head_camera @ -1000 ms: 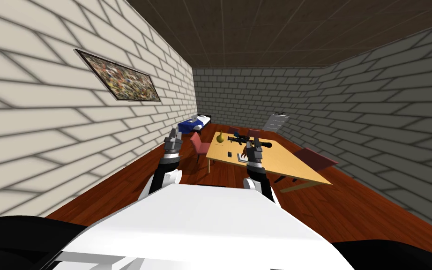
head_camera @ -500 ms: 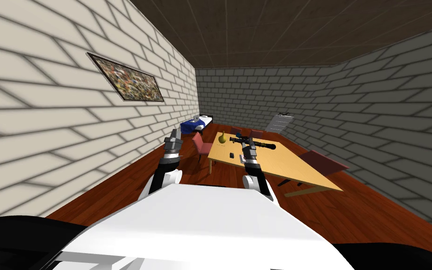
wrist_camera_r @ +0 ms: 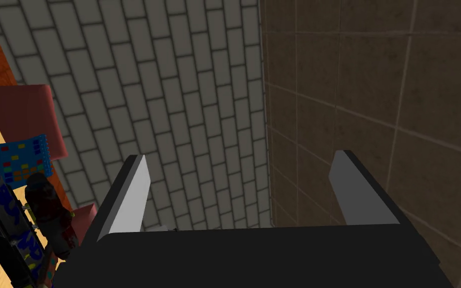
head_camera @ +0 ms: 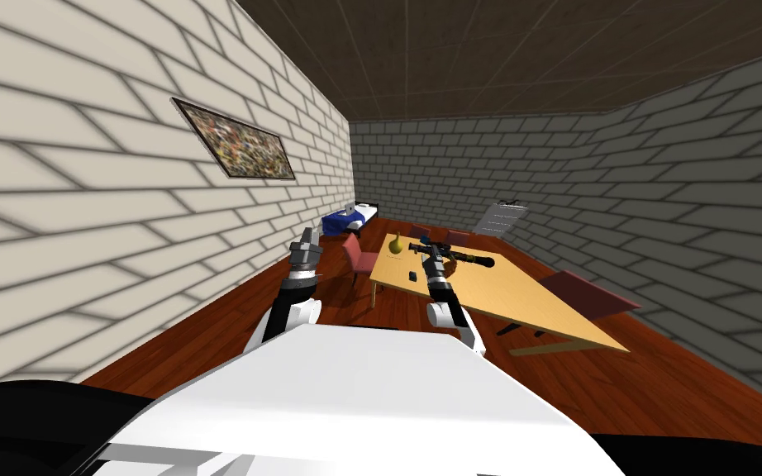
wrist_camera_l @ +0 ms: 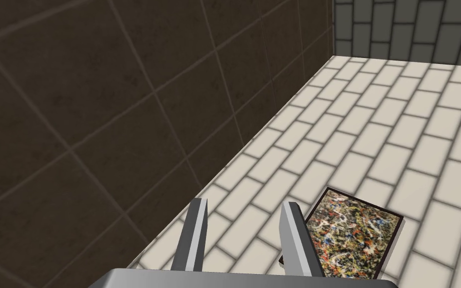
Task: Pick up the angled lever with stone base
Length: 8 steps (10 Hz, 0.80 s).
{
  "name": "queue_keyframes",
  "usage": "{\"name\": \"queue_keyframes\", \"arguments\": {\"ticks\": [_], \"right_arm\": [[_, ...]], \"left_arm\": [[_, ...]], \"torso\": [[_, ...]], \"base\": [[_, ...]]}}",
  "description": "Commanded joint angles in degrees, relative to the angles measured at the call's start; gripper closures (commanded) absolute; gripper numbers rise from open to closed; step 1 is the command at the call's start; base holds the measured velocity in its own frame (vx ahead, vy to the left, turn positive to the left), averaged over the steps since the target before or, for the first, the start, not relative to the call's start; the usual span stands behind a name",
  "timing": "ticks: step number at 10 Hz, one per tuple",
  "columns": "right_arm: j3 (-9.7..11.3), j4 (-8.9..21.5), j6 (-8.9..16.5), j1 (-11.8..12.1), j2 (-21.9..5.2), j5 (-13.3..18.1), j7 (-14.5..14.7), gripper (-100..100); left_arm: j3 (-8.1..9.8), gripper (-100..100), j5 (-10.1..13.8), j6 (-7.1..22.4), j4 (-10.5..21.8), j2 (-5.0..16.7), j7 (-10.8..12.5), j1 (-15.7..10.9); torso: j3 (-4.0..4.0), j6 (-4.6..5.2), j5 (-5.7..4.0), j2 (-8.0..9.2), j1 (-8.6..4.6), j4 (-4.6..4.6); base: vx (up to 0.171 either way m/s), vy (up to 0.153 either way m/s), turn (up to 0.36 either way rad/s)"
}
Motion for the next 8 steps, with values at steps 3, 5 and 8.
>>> {"name": "queue_keyframes", "arguments": {"ticks": [3, 5, 8], "right_arm": [[-1.20, 4.68, 5.18, -3.77, -2.04, -1.02, -5.84, -100], [-1.70, 7.11, 8.22, -5.73, -2.88, -1.46, -8.52, -100], [-2.25, 9.74, 12.24, -7.76, -3.75, -1.94, -12.20, -100]], "left_arm": [[0.00, 0, 0.00, 0.00, 0.00, 0.00, 0.00, 0.00], [0.00, 0, 0.00, 0.00, 0.00, 0.00, 0.00, 0.00], [0.00, 0, 0.00, 0.00, 0.00, 0.00, 0.00, 0.00]], "torso": [[0.02, 0.00, -0.01, 0.04, -0.03, 0.01], [0.02, 0.01, -0.01, 0.03, -0.03, 0.01], [0.01, 0.00, -0.01, 0.01, -0.02, 0.00]], "base": [[0.016, 0.017, 0.054], [0.020, 0.012, 0.048], [0.020, 0.014, 0.050]]}}
